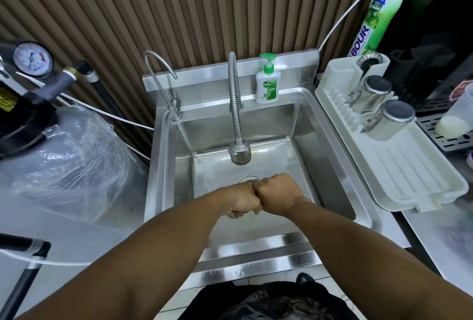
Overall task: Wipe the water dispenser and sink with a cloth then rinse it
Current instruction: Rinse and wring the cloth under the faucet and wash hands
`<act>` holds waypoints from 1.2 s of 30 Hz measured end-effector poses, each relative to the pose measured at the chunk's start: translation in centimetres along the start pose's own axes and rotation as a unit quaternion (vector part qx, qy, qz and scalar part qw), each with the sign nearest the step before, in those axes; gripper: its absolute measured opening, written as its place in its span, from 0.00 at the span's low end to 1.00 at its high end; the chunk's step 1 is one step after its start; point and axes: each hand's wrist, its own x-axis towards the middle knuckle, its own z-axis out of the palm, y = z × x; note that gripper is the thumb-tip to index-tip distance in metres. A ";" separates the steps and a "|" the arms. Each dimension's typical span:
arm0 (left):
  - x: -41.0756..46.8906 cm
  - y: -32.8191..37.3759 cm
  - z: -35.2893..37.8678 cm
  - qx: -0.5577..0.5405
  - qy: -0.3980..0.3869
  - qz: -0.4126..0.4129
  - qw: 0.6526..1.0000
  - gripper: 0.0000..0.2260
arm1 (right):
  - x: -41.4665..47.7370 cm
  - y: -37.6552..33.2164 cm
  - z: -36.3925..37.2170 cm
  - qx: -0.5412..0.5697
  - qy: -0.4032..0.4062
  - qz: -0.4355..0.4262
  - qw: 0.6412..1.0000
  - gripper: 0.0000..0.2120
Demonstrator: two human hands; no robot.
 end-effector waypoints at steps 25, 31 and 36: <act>-1.3 0.0 2.9 0.415 0.302 0.201 0.835 0.09 | -1.7 3.4 -1.5 0.726 -0.486 0.154 0.462 0.31; -1.3 0.3 2.8 0.470 0.249 0.155 0.832 0.09 | -0.7 1.5 -2.2 0.576 -0.471 0.179 0.644 0.09; -0.9 -0.4 2.8 0.392 0.202 0.124 0.889 0.09 | 0.4 -0.1 -2.2 0.346 -0.402 0.150 0.834 0.11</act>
